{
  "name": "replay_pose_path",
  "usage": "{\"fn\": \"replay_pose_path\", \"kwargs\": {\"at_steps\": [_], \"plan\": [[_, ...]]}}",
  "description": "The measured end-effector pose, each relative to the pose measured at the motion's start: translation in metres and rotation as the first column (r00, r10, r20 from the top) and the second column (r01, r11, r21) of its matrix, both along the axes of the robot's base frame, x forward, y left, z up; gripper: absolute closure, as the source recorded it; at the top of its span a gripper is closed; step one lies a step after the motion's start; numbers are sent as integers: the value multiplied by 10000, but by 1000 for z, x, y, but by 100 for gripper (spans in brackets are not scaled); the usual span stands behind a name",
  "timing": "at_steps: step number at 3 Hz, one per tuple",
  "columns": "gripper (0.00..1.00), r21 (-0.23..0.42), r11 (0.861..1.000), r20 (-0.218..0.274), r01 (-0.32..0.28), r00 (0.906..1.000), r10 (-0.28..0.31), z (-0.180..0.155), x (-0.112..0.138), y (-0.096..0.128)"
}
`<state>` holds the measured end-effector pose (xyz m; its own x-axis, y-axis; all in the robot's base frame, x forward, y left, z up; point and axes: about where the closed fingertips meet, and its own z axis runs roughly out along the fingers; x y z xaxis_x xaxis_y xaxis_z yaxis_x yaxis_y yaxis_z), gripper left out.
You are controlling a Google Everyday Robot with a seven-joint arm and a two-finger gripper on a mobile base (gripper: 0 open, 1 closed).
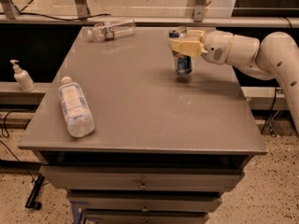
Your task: Place redbull can upright
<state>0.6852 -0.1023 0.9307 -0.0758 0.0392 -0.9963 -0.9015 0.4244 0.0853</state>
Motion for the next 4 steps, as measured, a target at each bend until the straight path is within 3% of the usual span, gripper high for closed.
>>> {"fn": "replay_pose_path", "kwargs": {"at_steps": [1, 3, 4], "plan": [[100, 489, 9980, 299, -408, 9988, 394, -13, -5, 0], [100, 784, 9887, 1415, -1274, 9832, 1155, -9, -13, 1], [84, 721, 9876, 1686, -1392, 9777, 1254, -6, -17, -2]]}}
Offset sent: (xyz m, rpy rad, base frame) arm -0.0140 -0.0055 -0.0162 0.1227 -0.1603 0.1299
